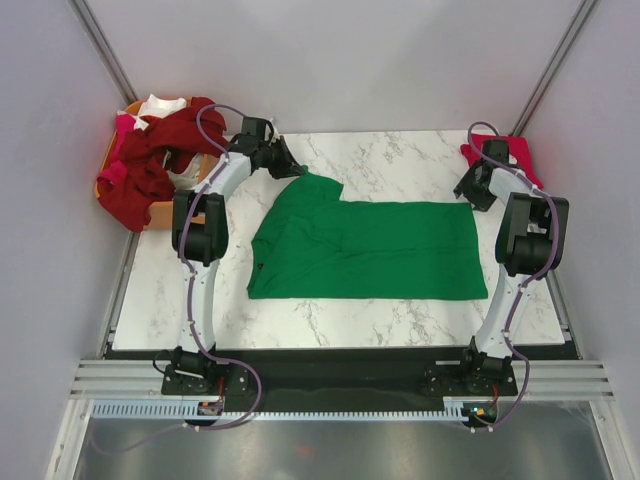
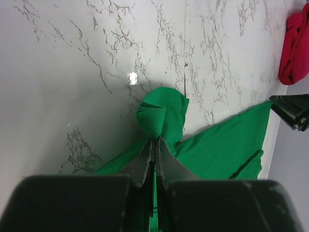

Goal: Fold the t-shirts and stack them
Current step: Fold the tshirt

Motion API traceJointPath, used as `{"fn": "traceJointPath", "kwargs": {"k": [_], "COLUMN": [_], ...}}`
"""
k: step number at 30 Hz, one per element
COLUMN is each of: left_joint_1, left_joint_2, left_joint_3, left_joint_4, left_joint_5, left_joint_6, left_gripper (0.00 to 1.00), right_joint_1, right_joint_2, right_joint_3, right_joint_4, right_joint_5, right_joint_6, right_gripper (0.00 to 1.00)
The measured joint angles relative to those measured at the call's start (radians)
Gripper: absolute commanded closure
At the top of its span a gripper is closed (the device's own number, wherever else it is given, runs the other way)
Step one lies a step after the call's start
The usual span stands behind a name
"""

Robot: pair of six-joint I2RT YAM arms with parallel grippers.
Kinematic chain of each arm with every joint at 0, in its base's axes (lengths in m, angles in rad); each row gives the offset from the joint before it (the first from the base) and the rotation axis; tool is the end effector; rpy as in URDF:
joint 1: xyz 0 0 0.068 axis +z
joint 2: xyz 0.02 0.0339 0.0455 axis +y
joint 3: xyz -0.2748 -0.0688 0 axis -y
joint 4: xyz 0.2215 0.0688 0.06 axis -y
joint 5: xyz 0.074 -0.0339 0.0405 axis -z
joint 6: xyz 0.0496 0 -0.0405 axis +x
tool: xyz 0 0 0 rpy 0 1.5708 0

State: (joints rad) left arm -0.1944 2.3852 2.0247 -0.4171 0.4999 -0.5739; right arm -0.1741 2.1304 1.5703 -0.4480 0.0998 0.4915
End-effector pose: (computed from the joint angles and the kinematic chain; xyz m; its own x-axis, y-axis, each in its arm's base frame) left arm 0.5174 -0.1261 0.1977 -0.8521 -0.3179 -0.4159 0.0501 0.7413 -0.6693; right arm 0.4435 -0.0830 0.1752 -0.6284 0.5873 -0.5101 0.5913 0.7867 0.1775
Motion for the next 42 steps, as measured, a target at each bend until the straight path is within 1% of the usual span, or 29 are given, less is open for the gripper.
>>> {"fn": "traceJointPath", "kwargs": {"k": [2,3,5,6,11,12,14,15,20,24,30,36,42], "left_joint_1": [0.000,0.000,0.000,0.000,0.000,0.000,0.000,0.000,0.000,0.000,0.000,-0.004,-0.013], "left_joint_2": [0.000,0.000,0.000,0.000,0.000,0.000,0.000,0.000,-0.010,-0.048,-0.155,-0.299,-0.471], "left_joint_3": [0.000,0.000,0.000,0.000,-0.003,-0.003,-0.003,-0.003,-0.012,-0.034,-0.105,-0.246,-0.441], "left_joint_4": [0.001,0.001,0.000,0.001,0.000,0.000,0.001,0.000,0.000,-0.002,-0.003,-0.010,-0.005], "left_joint_5": [0.000,0.000,0.000,0.000,0.000,0.000,0.000,0.000,0.000,0.000,-0.001,-0.001,-0.010], "left_joint_6": [0.000,0.000,0.000,0.000,0.002,0.003,0.005,0.006,0.010,0.030,0.063,0.096,0.140], "left_gripper": [0.98,0.98,0.98,0.98,0.98,0.98,0.98,0.98,0.98,0.98,0.98,0.98,0.98], "right_joint_1": [0.000,0.000,0.000,0.000,0.000,0.000,0.000,0.000,0.000,0.000,0.012,0.022,0.022], "right_joint_2": [0.001,0.001,0.003,0.004,0.010,0.010,0.010,0.010,0.009,-0.011,-0.117,-0.253,-0.344], "right_joint_3": [0.002,0.003,0.003,0.003,0.003,0.003,0.003,0.003,0.003,0.003,-0.005,-0.094,-0.210], "right_joint_4": [-0.002,-0.002,-0.003,-0.003,-0.003,-0.003,-0.003,-0.003,-0.002,-0.027,-0.060,-0.059,-0.062], "right_joint_5": [0.004,0.006,0.010,0.011,0.013,0.014,0.013,0.013,0.002,-0.033,-0.073,-0.104,-0.115], "right_joint_6": [0.000,0.000,-0.003,-0.003,-0.007,-0.007,-0.010,-0.011,-0.009,-0.009,-0.010,-0.011,-0.019], "right_gripper": [0.38,0.46,0.52,0.60,0.73,0.82,0.92,1.00,1.00,1.00,1.00,1.00,1.00]}}
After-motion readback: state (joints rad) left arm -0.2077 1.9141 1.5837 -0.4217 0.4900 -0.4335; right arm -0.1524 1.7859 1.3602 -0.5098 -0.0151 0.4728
